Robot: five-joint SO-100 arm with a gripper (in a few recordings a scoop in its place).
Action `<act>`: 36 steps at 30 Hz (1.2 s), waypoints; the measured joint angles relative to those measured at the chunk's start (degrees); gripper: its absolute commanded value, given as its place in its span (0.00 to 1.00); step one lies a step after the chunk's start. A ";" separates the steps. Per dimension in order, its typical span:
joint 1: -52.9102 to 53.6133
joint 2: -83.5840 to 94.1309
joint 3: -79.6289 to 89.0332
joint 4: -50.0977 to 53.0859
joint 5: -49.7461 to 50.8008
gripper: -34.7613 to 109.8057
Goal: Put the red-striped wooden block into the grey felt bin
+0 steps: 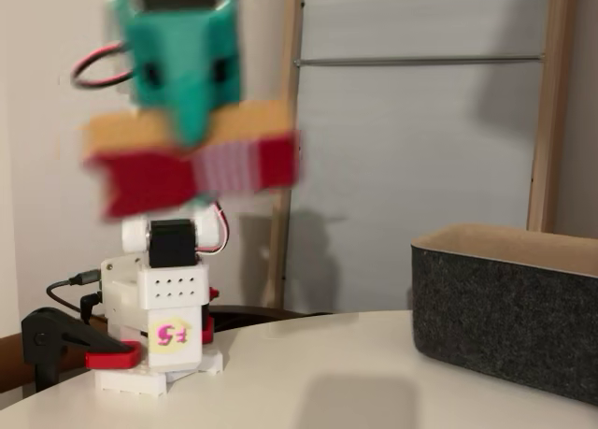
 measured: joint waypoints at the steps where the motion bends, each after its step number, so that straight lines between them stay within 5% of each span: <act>1: -1.76 0.62 0.00 -0.26 0.53 0.24; 14: -29.97 3.43 0.00 -1.14 -5.19 0.24; 36: -65.30 -5.71 0.00 -9.84 -32.96 0.24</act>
